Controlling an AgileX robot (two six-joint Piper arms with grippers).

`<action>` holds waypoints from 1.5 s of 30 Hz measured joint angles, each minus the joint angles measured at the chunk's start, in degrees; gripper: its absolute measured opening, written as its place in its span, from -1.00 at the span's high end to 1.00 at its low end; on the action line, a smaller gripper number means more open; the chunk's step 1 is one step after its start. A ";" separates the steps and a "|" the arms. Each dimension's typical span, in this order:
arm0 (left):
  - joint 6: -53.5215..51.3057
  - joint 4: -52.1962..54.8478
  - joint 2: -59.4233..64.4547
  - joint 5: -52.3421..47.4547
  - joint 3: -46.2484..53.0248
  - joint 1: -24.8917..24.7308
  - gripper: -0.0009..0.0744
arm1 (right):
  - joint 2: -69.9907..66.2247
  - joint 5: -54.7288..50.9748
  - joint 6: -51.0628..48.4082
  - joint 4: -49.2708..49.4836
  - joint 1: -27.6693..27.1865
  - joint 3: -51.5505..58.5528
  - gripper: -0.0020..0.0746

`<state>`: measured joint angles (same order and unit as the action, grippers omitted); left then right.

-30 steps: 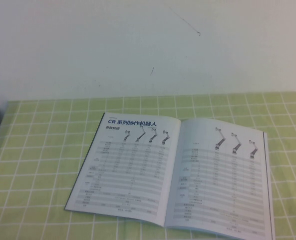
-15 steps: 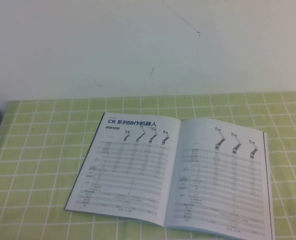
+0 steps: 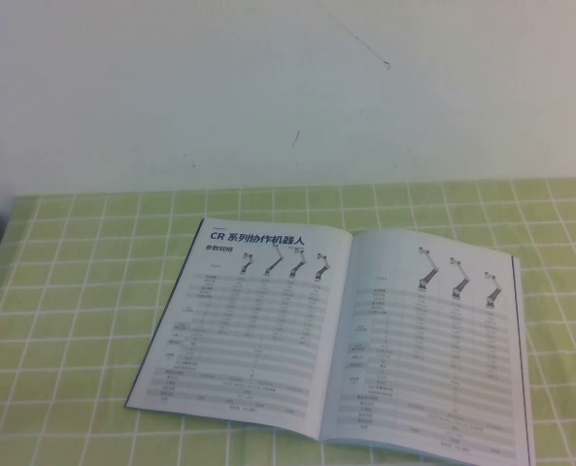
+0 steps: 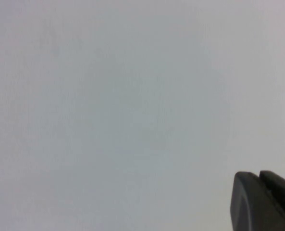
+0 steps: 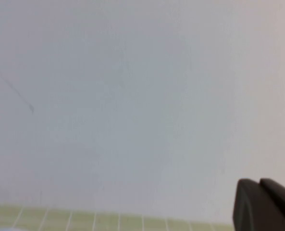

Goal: Close book
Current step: 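Close the open booklet and leave it lying on the table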

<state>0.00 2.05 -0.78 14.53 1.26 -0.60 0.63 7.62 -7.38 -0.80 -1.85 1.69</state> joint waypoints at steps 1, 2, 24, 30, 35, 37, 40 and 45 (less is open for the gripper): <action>0.00 0.09 0.00 3.62 0.00 0.00 0.98 | 0.00 2.10 0.31 0.21 0.00 0.00 0.95; 0.00 0.09 0.00 6.98 0.00 0.00 0.98 | 0.00 4.45 0.29 0.21 0.00 0.00 0.95; -0.45 -5.92 0.27 -5.39 -7.08 0.00 0.98 | -1.94 -8.01 2.81 2.03 0.00 -14.97 0.95; -0.45 -7.82 10.32 -28.69 -24.36 0.00 0.98 | -16.22 -29.77 0.51 1.26 0.00 -29.74 0.95; -0.45 -8.96 24.79 -39.18 -33.62 0.00 0.99 | -33.97 -45.81 -10.40 4.03 0.00 -40.61 0.95; -0.33 -9.31 29.85 -39.55 -33.64 0.00 0.99 | -42.16 -49.36 -15.51 7.00 0.00 -44.65 0.95; -0.33 -12.55 38.04 -39.81 -33.74 0.00 0.99 | -51.91 -51.13 -21.63 13.32 0.00 -48.67 0.95; -10.47 -23.25 53.31 -44.32 -39.43 0.00 0.99 | -68.01 -51.95 -33.72 27.02 0.43 -52.68 0.95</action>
<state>-10.47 -21.19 52.53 -29.80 -38.17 -0.60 -67.38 -44.32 -41.11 26.23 -1.42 -51.00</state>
